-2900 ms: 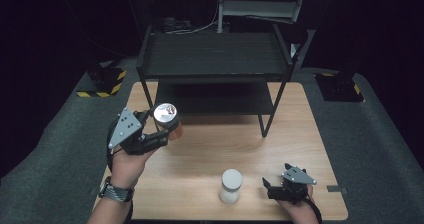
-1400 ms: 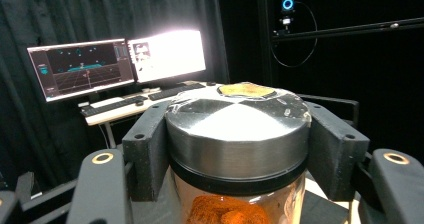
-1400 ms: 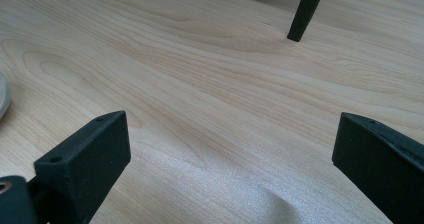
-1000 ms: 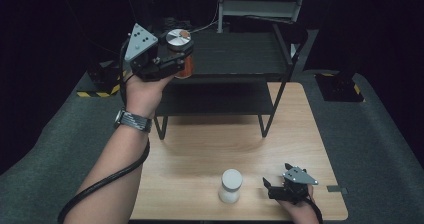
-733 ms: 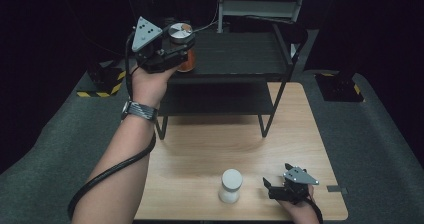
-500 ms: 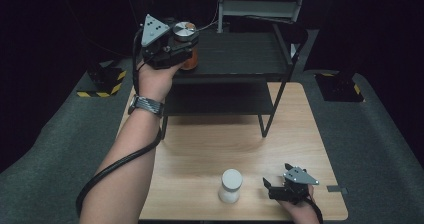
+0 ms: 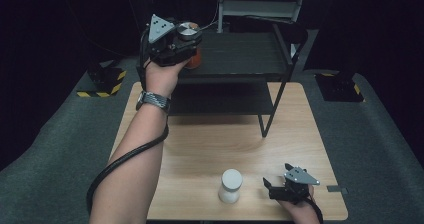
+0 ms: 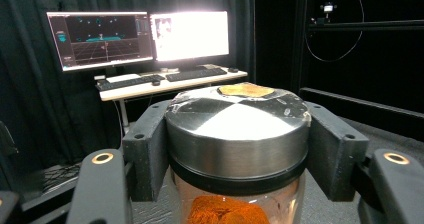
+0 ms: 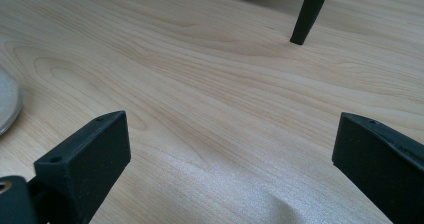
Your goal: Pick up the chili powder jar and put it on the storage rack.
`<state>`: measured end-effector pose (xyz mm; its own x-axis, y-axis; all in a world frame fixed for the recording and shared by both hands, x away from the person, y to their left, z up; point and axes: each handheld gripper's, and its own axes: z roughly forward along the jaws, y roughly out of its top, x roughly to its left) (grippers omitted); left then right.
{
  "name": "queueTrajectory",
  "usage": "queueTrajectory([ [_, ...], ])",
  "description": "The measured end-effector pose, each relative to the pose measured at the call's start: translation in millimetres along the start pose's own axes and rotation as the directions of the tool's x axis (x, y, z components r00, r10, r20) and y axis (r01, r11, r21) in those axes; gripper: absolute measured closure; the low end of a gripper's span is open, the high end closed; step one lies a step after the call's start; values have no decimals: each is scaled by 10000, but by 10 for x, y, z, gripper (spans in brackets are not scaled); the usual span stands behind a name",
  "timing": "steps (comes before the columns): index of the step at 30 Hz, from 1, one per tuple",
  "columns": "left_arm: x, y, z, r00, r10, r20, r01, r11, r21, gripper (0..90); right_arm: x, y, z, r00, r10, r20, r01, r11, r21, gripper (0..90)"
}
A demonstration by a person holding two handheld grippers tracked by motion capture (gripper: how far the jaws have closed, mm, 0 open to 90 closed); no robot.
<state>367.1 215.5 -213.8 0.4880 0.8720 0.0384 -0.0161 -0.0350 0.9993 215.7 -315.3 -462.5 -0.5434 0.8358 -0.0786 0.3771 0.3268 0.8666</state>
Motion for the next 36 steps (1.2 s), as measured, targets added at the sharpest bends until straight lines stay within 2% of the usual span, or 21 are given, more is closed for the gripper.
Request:
queueTrajectory([
  [19,-28,12,15,9998,-126,-122,127,9999,95,338,12,2,4,9999,-98,48,98,10000,2,15],
  [23,-32,20,1,9993,-312,-220,317,9993,191,285,16,6,5,9999,-91,50,91,10000,28,15],
  [29,-50,15,-50,9975,-570,-406,577,9982,158,96,14,3,3,10000,-79,49,79,10000,14,15],
  [33,-40,-4,-114,9987,-466,-192,466,9989,34,5,18,6,4,9999,-84,59,83,10000,31,15],
  [36,-53,-16,-171,9997,-215,-131,215,9998,35,4,22,6,5,9999,-89,75,88,10000,33,15],
])
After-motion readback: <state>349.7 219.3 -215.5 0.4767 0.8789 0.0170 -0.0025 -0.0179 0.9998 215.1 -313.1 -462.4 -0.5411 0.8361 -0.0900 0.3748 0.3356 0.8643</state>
